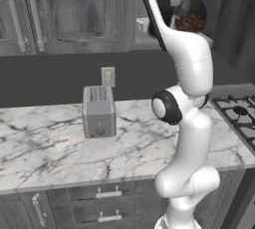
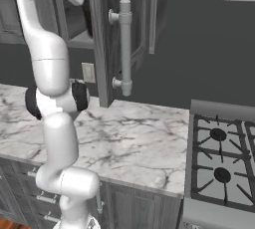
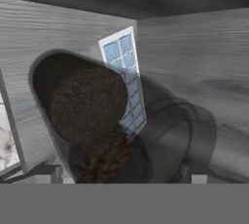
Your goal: Pick the jar and jar from the dining table and place them in the open cabinet. Close the cabinet after placing the objects.
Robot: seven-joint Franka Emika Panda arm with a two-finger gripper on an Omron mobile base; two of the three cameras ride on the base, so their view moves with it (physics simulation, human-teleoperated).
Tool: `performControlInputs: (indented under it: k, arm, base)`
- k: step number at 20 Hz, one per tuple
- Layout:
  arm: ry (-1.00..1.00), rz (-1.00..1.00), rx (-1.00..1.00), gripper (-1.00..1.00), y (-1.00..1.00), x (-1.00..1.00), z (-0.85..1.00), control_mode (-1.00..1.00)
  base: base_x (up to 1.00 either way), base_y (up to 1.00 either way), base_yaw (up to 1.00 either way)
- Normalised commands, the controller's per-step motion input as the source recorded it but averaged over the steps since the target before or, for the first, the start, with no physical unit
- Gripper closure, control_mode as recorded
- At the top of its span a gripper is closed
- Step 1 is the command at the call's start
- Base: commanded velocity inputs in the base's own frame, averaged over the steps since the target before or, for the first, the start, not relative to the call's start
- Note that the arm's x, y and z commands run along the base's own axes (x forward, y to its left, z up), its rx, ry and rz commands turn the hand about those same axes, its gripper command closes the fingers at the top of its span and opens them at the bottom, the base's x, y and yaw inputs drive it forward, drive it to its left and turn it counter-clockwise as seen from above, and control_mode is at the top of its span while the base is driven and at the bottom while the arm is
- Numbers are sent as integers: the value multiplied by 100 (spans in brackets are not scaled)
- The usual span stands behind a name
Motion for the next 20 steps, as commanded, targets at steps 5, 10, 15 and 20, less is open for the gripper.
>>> performControlInputs:
  k: [5, 10, 15, 20]
  arm:
    - [11, 1, 0, -100, -1, 70, 23, -100]
    - [14, 4, 0, -100, 14, 35, 32, -100]
    - [20, 4, 0, -100, 18, 16, 38, -100]
    - [24, 0, 0, -100, 30, -17, 24, -100]
  base:
    - [0, 0, 0]
    - [0, 0, 0]
    - [0, 0, 0]
    - [0, 0, 0]
